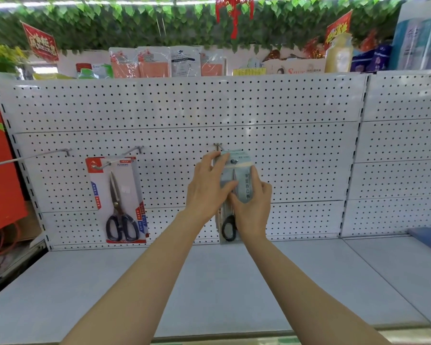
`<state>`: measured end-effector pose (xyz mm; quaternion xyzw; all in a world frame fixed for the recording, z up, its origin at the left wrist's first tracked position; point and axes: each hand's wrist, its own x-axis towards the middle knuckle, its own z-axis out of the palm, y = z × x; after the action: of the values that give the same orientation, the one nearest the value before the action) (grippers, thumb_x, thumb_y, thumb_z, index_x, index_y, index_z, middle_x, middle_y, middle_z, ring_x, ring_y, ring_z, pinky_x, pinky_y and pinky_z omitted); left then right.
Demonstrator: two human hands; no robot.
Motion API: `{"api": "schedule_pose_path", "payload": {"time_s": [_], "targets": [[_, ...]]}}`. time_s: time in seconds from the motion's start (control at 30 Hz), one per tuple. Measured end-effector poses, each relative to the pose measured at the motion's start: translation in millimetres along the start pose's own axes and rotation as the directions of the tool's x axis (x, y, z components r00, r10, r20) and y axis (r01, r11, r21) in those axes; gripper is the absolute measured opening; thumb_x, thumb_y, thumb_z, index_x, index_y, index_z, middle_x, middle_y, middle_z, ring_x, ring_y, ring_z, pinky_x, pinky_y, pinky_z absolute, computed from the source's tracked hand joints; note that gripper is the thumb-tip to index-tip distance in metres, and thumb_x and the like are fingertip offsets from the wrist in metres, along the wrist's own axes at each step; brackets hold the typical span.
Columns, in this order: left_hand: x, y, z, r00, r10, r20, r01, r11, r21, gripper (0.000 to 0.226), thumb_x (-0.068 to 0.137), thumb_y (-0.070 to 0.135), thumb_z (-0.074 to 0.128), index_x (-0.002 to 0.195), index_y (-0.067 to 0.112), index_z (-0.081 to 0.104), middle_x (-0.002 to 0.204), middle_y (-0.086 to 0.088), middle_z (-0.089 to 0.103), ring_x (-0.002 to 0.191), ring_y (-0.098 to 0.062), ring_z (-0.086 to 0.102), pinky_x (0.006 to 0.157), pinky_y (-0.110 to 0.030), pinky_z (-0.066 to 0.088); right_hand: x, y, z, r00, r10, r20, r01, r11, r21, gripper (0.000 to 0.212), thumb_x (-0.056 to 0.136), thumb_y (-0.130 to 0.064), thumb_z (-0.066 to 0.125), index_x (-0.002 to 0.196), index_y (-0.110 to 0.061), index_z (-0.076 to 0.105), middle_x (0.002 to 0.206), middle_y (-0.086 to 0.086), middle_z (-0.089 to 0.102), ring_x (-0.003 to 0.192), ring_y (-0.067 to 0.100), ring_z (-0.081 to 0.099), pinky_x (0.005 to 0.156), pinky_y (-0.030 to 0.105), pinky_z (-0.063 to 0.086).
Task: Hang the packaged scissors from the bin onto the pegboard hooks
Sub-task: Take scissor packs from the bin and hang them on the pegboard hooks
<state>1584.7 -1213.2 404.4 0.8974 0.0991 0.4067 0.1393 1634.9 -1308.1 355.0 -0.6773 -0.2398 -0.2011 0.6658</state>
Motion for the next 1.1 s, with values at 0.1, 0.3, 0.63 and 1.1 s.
{"api": "schedule_pose_path", "payload": {"time_s": [0.1, 0.3, 0.63, 1.1], "targets": [[5, -2, 2, 1.0, 0.006, 0.003, -0.006, 1.0, 0.004, 0.067, 0.09, 0.038, 0.065, 0.149, 0.029, 0.034, 0.148, 0.011, 0.029, 0.125, -0.017, 0.036, 0.084, -0.038, 0.053, 5, 4, 6, 0.998, -0.035, -0.043, 0.033, 0.999, -0.042, 0.077, 0.082, -0.024, 0.074, 0.147, -0.03, 0.035, 0.114, -0.002, 0.038, 0.096, 0.008, 0.05, 0.075, 0.019, 0.045], [14, -7, 4, 0.999, 0.05, -0.009, -0.049, 0.995, 0.087, 0.068, 0.089, 0.042, 0.066, 0.149, 0.027, 0.037, 0.148, 0.008, 0.034, 0.129, -0.021, 0.029, 0.081, -0.034, 0.051, 13, 12, 11, 0.995, -0.091, -0.052, 0.085, 0.991, -0.099, 0.075, 0.08, -0.025, 0.075, 0.146, -0.026, 0.038, 0.117, 0.0, 0.04, 0.113, 0.017, 0.044, 0.083, 0.023, 0.043], [1, 2, -13, 0.994, 0.1, 0.035, -0.105, 0.979, 0.172, 0.074, 0.092, 0.044, 0.06, 0.155, 0.025, 0.025, 0.162, 0.0, 0.02, 0.146, -0.024, 0.02, 0.115, -0.042, 0.025, 11, 10, -26, 0.949, -0.313, 0.034, 0.3, 0.869, -0.393, 0.069, 0.084, -0.037, 0.069, 0.143, -0.011, 0.044, 0.134, 0.008, 0.052, 0.123, 0.024, 0.049, 0.102, 0.041, 0.039], [-161, 87, 4, 0.905, 0.413, 0.1, -0.423, 0.851, 0.313, 0.064, 0.087, 0.035, 0.059, 0.144, 0.01, 0.044, 0.148, -0.013, 0.044, 0.133, -0.037, 0.04, 0.108, -0.047, 0.027, -100, 25, -216, 0.78, -0.527, 0.336, 0.593, 0.455, -0.664, 0.062, 0.085, -0.033, 0.06, 0.137, -0.001, 0.049, 0.13, 0.015, 0.056, 0.119, 0.033, 0.053, 0.098, 0.041, 0.034]]}}
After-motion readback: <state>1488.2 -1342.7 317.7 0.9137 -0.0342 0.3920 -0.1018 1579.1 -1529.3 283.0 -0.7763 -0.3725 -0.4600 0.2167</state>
